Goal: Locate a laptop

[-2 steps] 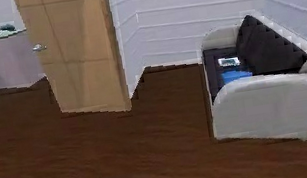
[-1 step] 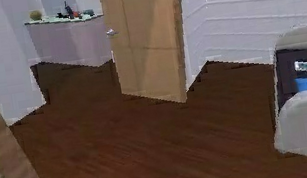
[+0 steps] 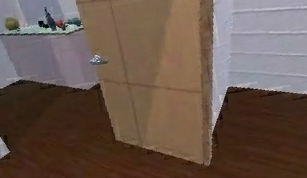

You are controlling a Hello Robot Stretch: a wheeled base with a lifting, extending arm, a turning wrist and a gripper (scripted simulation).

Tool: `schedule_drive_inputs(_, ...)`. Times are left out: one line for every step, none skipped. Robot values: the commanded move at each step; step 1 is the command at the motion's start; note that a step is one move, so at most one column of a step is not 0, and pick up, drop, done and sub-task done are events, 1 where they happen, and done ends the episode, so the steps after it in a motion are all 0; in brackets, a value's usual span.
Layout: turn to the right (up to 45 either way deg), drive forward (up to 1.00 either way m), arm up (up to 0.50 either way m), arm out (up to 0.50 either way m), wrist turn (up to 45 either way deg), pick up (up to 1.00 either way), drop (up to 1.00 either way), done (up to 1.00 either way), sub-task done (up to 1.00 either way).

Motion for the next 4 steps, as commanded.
schedule_drive_inputs(-21.0,0.0,0.0,0.0,0.0,0.0,0.0,0.0,0.0)
schedule_drive_inputs(0.0,0.1,0.0,0.0,0.0,0.0,0.0,0.0,0.0)
schedule_drive_inputs(-39.0,0.0,0.0,0.0,0.0,0.0,0.0,0.0,0.0)
schedule_drive_inputs(0.0,0.8,0.0,0.0,0.0,0.0,0.0,0.0,0.0)
